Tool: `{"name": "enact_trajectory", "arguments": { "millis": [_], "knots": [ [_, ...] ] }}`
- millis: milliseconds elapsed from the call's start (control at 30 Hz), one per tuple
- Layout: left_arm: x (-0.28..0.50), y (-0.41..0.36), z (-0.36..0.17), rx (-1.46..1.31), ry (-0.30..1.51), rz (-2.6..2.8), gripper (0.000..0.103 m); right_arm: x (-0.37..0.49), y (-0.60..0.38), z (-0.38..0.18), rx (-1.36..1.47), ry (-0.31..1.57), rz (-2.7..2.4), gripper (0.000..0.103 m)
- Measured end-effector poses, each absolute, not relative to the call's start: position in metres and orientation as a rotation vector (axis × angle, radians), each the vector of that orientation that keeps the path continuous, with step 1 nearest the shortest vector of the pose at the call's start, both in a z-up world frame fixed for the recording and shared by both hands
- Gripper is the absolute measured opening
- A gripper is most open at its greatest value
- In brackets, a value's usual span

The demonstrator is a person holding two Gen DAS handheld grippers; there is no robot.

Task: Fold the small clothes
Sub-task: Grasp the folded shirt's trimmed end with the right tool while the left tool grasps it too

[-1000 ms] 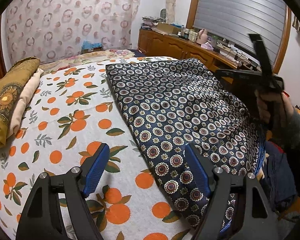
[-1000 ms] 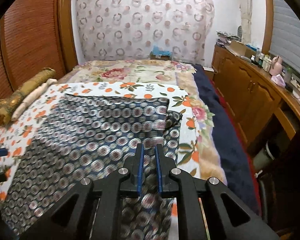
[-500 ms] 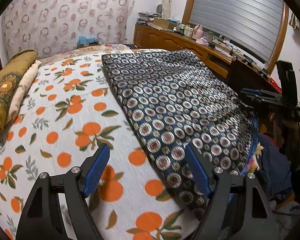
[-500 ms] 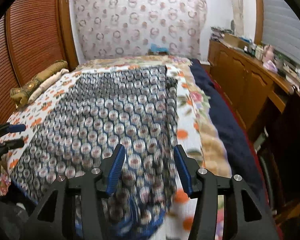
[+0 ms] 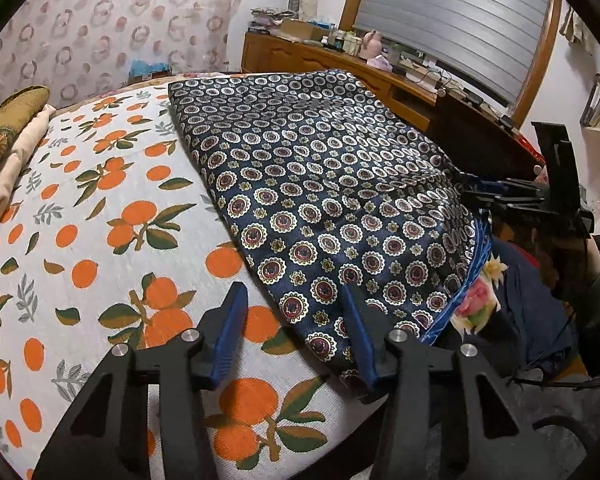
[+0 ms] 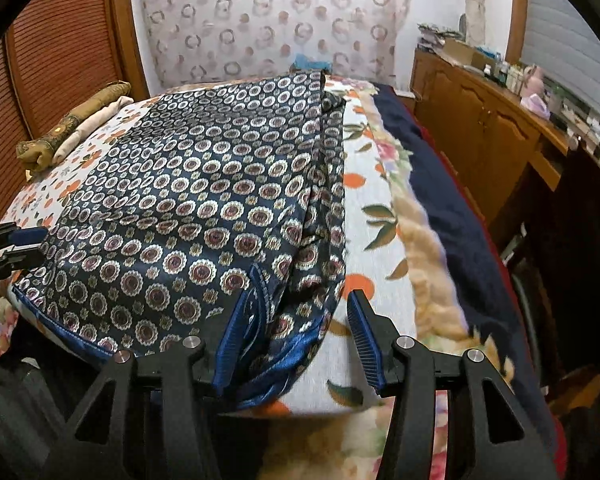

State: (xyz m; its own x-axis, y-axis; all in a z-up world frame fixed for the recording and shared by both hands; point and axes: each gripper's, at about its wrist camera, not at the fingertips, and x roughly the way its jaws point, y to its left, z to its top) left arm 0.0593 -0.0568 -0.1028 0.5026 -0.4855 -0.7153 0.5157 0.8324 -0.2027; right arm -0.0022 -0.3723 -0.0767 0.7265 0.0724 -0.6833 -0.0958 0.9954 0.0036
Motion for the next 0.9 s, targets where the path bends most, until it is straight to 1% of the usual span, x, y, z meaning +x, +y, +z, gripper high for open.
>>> {"name": "enact_trajectory", "arguments": {
  "millis": [367,433,500,533,567,600,633,667,733,800,900],
  "knots": [
    [0.055,-0.058,-0.104,0.048,0.849,-0.602,0.05,-0.007,-0.362,-0.08,-0.084,0.772,0.138,0.052],
    [0.054,-0.058,-0.104,0.044,0.849,-0.632,0.05,-0.008,-0.359,-0.081,-0.098,0.769,0.147,0.047],
    [0.054,-0.058,-0.104,0.041,0.846,-0.639,0.049,-0.01,-0.358,-0.081,-0.095,0.766,0.157,0.047],
    [0.054,-0.058,-0.104,0.042,0.846,-0.64,0.046,-0.01,-0.358,-0.081,-0.096,0.765,0.157,0.046],
    [0.054,-0.058,-0.104,0.04,0.85,-0.644,0.037,-0.011,-0.359,-0.081,-0.097,0.765,0.157,0.045],
    [0.054,-0.058,-0.105,0.037,0.855,-0.647,0.031,-0.011,-0.359,-0.081,-0.098,0.764,0.157,0.042],
    [0.054,-0.058,-0.105,0.036,0.857,-0.651,0.028,-0.011,-0.36,-0.081,-0.099,0.763,0.159,0.036],
    [0.054,-0.059,-0.105,0.038,0.859,-0.656,0.02,-0.012,-0.36,-0.081,-0.099,0.763,0.161,0.032],
    [0.053,-0.06,-0.106,0.039,0.861,-0.676,0.015,-0.012,-0.358,-0.08,-0.099,0.763,0.17,0.017],
    [0.055,-0.058,-0.107,0.024,0.862,-0.688,0.007,-0.013,-0.356,-0.08,-0.096,0.759,0.186,0.01],
    [0.06,-0.054,-0.103,-0.014,0.853,-0.703,0.004,-0.014,-0.359,-0.079,-0.069,0.739,0.208,0.005]
  ]
}}
